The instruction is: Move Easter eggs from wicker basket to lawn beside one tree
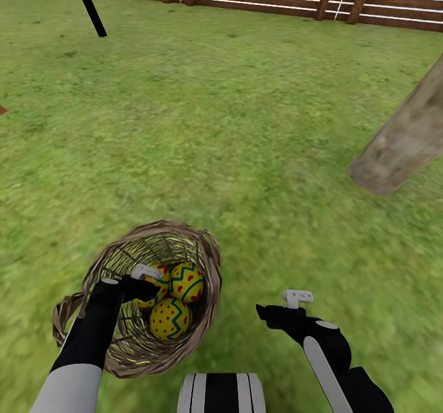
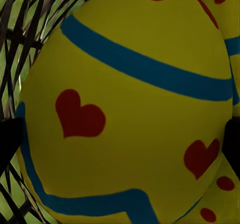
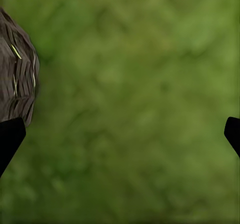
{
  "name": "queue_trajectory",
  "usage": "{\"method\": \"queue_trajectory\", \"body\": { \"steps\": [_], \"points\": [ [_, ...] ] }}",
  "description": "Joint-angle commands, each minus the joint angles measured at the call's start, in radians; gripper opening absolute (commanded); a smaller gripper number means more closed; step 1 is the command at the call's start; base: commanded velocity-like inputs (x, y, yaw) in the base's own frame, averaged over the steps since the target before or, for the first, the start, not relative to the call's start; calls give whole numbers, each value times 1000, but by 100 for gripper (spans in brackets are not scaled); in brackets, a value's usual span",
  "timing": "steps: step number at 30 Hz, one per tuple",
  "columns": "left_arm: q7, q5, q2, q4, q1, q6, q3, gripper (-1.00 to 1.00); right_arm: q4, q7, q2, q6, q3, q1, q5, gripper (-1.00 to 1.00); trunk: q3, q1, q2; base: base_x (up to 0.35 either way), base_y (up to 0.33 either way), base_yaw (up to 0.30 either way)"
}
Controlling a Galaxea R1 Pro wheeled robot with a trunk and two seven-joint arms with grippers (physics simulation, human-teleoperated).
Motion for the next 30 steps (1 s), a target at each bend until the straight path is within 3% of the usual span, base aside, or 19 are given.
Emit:
{"method": "queue_trajectory", "body": {
  "steps": [1, 30],
  "points": [
    [-11, -10, -1, 9, 0, 6, 3, -100, -1, -10, -1, 2, 2, -1, -10, 100, 3, -1, 0, 0, 0, 0],
    [-11, -11, 0, 8, 0, 8, 5, -100, -1, -10, -1, 2, 4, -1, -10, 100, 34, -4, 2, 0, 0, 0]
  ]
}}
